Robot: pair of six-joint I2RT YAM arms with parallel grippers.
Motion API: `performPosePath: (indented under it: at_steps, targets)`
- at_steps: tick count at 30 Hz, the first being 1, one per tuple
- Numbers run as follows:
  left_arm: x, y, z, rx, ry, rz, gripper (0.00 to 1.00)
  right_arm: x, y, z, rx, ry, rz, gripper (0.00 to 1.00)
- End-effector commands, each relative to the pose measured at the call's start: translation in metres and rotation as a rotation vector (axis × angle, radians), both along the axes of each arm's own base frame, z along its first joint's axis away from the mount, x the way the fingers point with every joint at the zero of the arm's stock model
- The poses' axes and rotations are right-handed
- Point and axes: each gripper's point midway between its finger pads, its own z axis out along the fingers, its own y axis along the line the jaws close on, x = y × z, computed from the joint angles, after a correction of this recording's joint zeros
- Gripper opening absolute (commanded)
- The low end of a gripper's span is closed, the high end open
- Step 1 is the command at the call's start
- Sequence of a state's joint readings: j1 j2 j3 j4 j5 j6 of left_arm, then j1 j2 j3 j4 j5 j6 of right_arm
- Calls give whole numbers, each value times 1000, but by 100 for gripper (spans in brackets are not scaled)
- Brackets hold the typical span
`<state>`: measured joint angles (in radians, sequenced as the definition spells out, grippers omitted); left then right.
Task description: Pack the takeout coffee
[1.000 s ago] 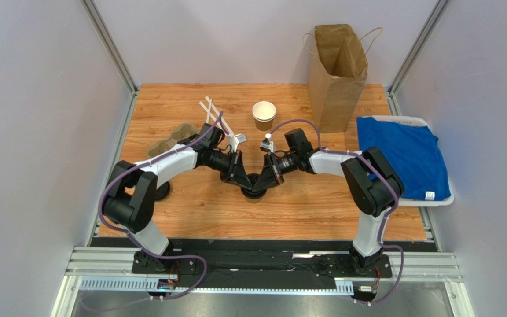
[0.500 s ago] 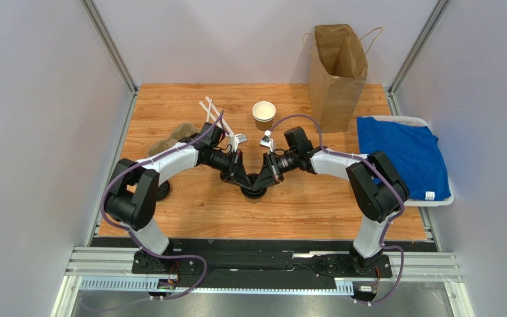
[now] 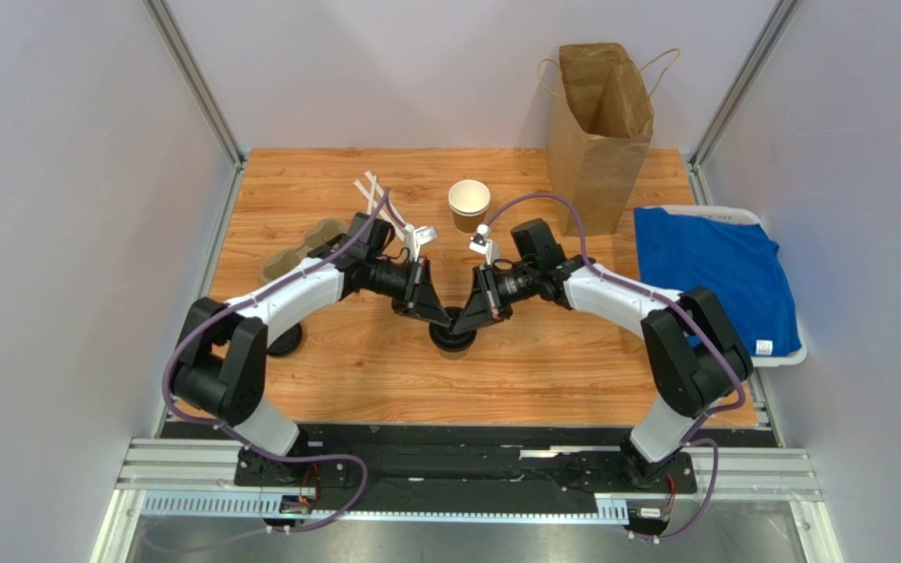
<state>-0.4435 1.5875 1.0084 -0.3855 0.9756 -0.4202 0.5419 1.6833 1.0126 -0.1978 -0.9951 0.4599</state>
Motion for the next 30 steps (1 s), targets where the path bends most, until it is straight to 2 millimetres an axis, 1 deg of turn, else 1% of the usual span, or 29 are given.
performPosePath:
  at_steps: [1, 3, 5, 6, 9, 13, 15, 16, 17, 19, 20, 22, 23, 27, 30]
  targets:
    - [-1, -5, 36, -90, -78, -18, 0, -1, 3, 36, 48, -16, -10, 2]
    - [-5, -5, 40, -105, -78, -23, 0, -4, 2, 40, 57, -3, -12, 3]
    - [-11, -4, 36, -100, -56, -26, 0, -7, 2, 40, 58, 22, -19, 3]
    - [-13, -5, 34, -96, -50, -33, 0, -10, 2, 35, 50, 36, -19, 3]
    - [-20, -8, 24, -79, -19, -44, 0, -9, 2, 22, 30, 56, -28, 3]
    - [-20, -10, 12, -54, -10, -48, 0, -5, 5, 10, 16, 77, -40, 3]
    - [-18, -10, 0, -29, 8, -51, 0, -6, 6, 0, -1, 99, -40, 3]
    - [-17, -9, -5, -12, 12, -50, 0, -7, 4, -8, -16, 113, -46, 3]
    - [-17, -8, -15, 8, 42, -50, 0, -8, 3, -16, -28, 115, -45, 3]
    - [-14, -5, -27, 28, 71, -31, 0, -7, 1, -28, -53, 121, -55, 3]
    - [-12, -5, -35, 42, 91, -27, 0, -8, 0, -38, -74, 142, -56, 2]
    - [-9, -3, -41, 56, 101, -20, 0, -6, 0, -47, -91, 142, -55, 2]
    - [-11, -1, -47, 77, 121, -23, 0, -4, 0, -51, -100, 150, -58, 2]
    - [-10, 6, -62, 132, 117, -23, 0, 2, 0, -59, -117, 157, -61, 2]
    - [-8, 10, -73, 173, 128, -5, 0, 4, -3, -71, -146, 149, -63, 1]
